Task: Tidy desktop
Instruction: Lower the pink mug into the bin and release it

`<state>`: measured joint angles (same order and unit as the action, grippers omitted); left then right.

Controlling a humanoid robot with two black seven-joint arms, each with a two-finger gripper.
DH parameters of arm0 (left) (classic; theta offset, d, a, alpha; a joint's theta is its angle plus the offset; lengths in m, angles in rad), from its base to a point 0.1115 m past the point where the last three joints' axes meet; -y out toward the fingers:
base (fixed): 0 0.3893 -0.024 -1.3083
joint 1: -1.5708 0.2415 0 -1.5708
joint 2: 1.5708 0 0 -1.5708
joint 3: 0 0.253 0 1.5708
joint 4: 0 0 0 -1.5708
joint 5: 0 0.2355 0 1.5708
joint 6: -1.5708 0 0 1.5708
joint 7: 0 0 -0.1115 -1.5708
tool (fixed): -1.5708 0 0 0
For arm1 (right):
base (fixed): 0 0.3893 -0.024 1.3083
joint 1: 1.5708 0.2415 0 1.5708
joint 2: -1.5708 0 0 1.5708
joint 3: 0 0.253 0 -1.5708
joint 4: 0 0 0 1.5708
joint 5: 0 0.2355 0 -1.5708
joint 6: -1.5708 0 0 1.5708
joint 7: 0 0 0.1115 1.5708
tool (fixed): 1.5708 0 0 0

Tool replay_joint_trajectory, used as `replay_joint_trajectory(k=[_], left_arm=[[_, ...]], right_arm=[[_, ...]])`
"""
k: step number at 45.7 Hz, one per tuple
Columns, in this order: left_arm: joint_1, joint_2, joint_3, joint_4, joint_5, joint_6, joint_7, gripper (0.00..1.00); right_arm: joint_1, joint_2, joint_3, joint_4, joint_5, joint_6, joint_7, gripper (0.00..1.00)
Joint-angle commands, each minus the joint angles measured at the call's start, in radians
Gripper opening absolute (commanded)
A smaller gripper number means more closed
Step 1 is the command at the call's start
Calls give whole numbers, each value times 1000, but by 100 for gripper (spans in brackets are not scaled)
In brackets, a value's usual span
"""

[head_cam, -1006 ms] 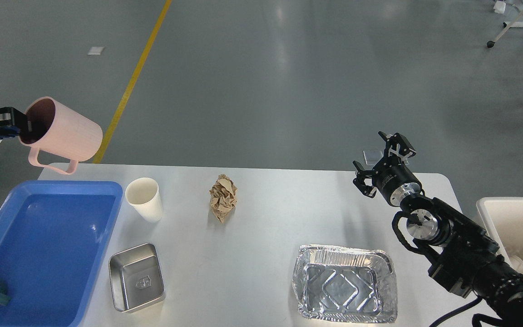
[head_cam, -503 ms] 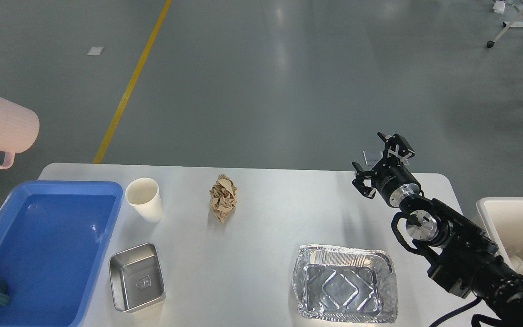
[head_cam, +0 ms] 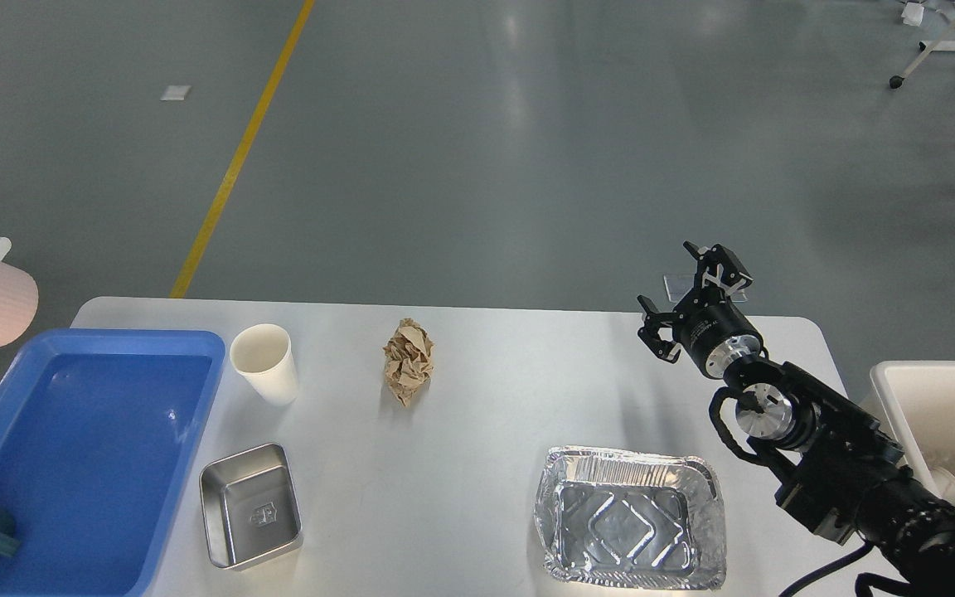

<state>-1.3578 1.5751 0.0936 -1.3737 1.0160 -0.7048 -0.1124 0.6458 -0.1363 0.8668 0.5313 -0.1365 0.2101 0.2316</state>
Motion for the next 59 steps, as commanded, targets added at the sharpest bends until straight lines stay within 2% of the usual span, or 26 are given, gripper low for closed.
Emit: replay_joint_trajectory(k=[1,5,13,21,35,43,50,59], left_arm=[[0,-4,98,5,3,44,-6,0],[2,-4,159,7,3,71,-7,0],[16,-15,307,7,1,179,-12,0],[74,-78,425,8,-2,332,-26,0],[288,-242,443,31,-37,539,-30,0],[385,-320,437,59,-39,608,-32,0],[442,-374,436,110,-40,633,-33,0],[474,-415,436,160,-77,648,-56,0]], right_arm=[[-3,0,0,-2,0,0,0,100],[-5,0,0,-4,0,0,0,100],[-6,-2,0,-4,0,2,0,100],[-6,-2,0,-5,0,2,0,100],[-8,-5,0,-5,0,2,0,100],[-9,-6,-2,-5,0,2,0,100],[-12,-6,-2,-5,0,2,0,100],[-17,-6,-2,-4,0,2,0,100]])
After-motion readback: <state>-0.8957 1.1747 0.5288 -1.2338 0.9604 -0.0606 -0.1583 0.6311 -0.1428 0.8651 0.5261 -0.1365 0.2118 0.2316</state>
